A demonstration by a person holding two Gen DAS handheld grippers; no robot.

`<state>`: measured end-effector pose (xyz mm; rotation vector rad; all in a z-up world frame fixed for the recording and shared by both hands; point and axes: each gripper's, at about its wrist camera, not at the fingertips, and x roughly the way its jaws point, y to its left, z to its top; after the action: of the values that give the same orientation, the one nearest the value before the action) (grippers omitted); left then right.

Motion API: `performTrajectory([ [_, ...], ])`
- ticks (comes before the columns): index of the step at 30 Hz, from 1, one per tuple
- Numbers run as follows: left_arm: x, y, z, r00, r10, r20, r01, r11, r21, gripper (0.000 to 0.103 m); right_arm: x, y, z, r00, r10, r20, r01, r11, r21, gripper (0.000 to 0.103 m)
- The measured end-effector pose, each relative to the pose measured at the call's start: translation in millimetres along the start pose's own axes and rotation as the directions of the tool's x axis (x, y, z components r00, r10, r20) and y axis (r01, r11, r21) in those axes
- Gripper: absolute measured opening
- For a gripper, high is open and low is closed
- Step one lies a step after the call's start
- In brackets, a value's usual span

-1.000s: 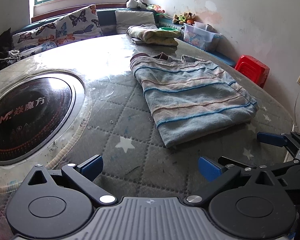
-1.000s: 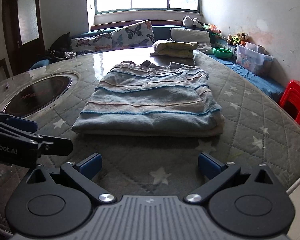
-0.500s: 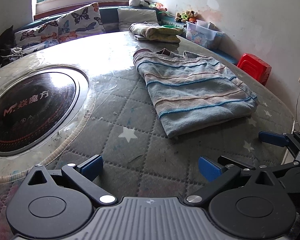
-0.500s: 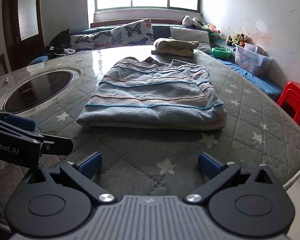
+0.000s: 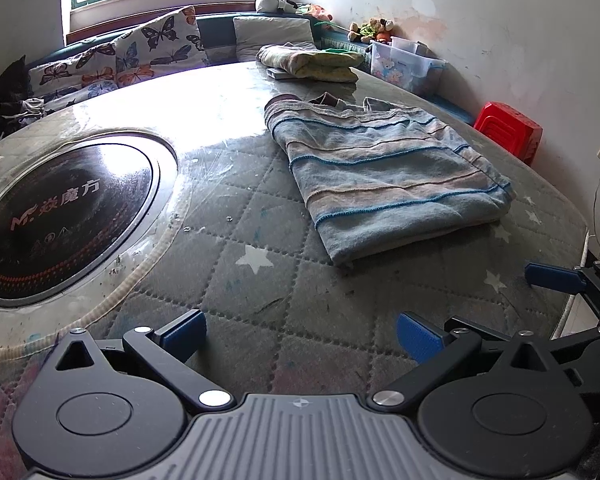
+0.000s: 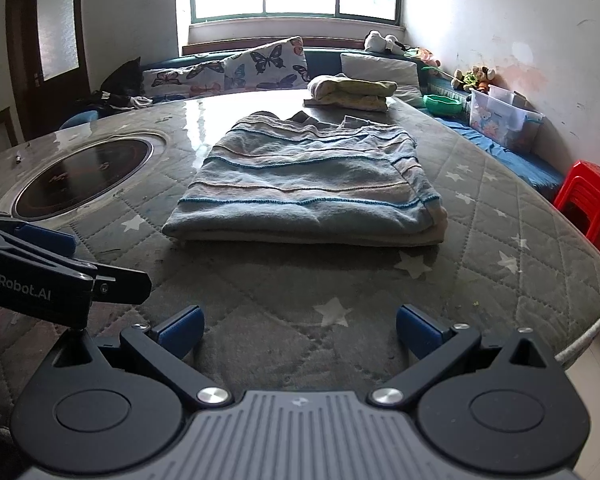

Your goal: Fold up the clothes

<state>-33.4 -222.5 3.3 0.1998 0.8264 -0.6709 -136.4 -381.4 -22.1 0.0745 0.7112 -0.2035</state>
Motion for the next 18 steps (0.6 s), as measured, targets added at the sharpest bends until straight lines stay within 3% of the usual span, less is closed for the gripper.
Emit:
performTrajectory([
  [18,-6.2,4.5,-1.7,1.000,0.010,-0.001,-0.010,1.000,-0.010,0.103,-4.2,-0.5,-1.8,1.000,-0.020,-0.002,0.020,0.999,0.035,0.103],
])
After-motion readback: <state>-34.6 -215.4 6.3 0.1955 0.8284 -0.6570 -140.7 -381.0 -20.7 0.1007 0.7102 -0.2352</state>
